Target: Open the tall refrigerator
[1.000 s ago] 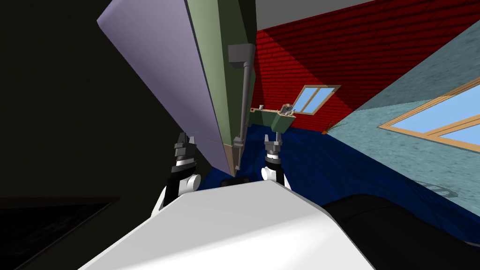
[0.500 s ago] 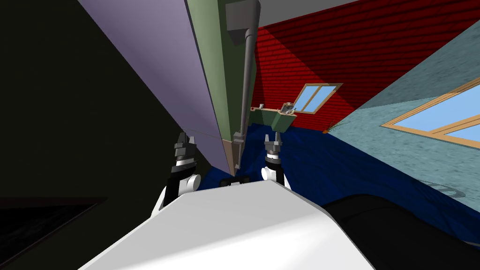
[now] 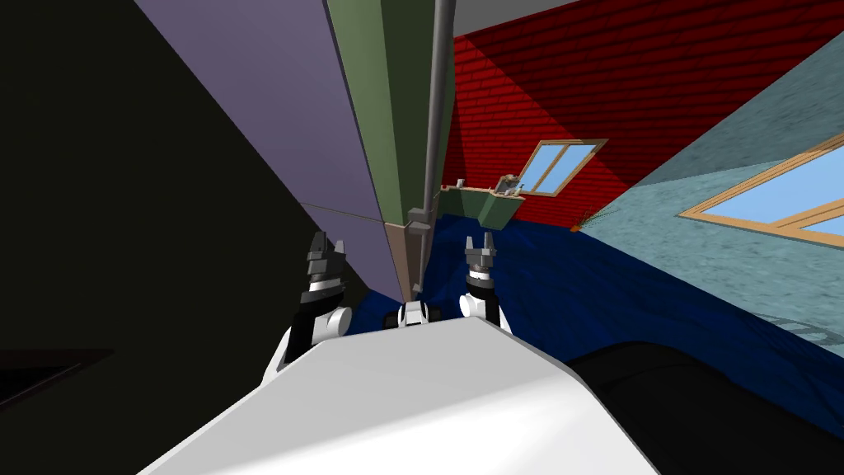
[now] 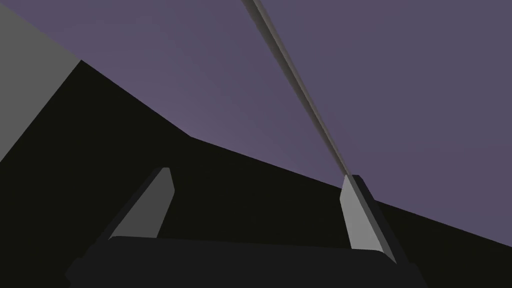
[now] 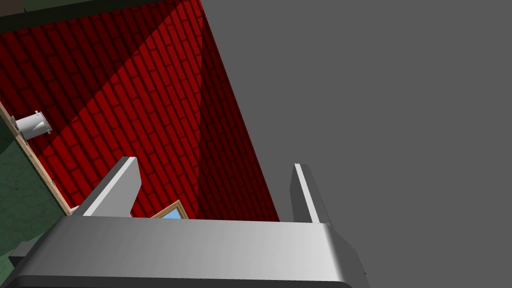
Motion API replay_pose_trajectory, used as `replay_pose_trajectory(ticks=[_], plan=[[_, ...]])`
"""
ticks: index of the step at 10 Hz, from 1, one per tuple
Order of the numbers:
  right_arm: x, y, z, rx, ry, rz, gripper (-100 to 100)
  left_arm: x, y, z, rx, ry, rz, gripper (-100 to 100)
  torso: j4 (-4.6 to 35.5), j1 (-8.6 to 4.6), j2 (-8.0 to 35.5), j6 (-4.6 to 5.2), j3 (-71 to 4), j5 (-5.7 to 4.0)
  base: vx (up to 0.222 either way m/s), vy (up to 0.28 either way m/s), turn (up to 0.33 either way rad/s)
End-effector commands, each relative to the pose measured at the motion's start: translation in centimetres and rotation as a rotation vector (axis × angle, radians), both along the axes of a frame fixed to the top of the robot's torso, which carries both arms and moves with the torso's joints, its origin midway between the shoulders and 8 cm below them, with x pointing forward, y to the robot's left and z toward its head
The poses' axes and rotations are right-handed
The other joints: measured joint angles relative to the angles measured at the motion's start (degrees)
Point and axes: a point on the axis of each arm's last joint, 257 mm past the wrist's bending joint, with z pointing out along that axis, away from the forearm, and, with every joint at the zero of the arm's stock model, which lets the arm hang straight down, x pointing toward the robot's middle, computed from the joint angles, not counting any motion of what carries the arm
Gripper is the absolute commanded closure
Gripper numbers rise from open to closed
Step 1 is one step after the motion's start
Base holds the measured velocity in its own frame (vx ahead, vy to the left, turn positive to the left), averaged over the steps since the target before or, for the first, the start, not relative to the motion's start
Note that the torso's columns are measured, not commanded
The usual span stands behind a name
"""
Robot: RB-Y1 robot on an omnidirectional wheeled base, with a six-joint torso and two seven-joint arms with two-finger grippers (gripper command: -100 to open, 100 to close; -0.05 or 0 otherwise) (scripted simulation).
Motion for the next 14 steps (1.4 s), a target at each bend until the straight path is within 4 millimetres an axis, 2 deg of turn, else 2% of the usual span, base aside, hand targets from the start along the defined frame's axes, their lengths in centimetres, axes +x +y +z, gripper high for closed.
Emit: replay_pose_trajectory(ticks=[1,6,14], plan=[[0.0,0.0,0.0,0.0,0.0,0.0,0,0.6,-0.2,-0.3,0.034,0.038,-0.023,-100,0.57,-0.03,0.56,-0.01,-1.1,-0.01,-0.02,-0.035,-0.049],[0.0,0.0,0.0,0.0,0.0,0.0,0,2.0,-0.1,-1.0,0.057,0.124,-0.047,-100,0.79,0.02,0.72,-0.01,-1.44,0.01,-0.025,-0.044,-0.073],[0.0,0.0,0.0,0.0,0.0,0.0,0,3.5,-0.1,-0.8,0.081,0.239,-0.069,-100,0.78,0.05,0.7,-0.01,-1.45,0.01,-0.023,-0.052,-0.082]])
